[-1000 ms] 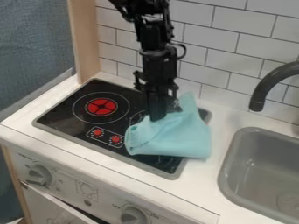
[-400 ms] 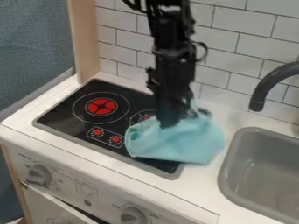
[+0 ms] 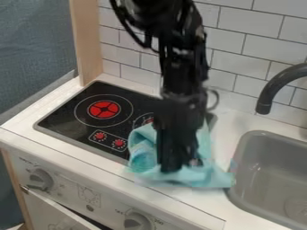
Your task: Unfold the cloth from top left to bottom right
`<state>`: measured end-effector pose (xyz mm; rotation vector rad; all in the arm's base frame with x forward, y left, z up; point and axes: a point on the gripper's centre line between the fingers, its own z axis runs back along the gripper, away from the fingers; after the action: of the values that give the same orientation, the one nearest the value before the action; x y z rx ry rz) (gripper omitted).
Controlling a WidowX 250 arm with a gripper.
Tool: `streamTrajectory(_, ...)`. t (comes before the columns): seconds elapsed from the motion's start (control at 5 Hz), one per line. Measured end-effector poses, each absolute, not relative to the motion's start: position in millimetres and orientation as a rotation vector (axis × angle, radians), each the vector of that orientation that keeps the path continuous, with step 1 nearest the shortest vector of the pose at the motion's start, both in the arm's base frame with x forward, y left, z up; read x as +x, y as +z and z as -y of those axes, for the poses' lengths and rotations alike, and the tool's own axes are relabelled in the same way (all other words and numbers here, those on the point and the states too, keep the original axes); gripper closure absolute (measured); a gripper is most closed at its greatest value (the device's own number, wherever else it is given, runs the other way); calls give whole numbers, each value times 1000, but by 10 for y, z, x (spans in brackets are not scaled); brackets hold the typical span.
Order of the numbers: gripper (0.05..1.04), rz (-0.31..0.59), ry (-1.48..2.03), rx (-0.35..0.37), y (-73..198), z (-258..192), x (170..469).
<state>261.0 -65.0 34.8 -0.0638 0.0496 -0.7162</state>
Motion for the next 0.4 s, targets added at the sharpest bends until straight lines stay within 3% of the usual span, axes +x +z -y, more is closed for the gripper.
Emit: streamTrajectory(0.4, 942, -90, -728, -16, 256, 644, 2466)
